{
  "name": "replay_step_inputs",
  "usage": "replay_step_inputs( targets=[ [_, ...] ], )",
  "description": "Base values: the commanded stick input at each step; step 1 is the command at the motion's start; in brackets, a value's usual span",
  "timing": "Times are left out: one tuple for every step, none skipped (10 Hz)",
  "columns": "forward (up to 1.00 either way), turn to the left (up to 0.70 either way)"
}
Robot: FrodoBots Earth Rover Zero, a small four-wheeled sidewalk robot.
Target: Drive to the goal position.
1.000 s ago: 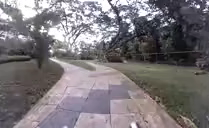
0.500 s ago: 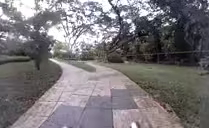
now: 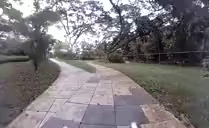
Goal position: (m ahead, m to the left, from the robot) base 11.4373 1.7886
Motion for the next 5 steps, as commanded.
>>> replay_step_inputs(
  targets=[
    [0.70, 0.00],
    [0.70, 0.00],
    [0.70, 0.00],
    [0.70, 0.00],
    [0.70, 0.00]
  ],
)
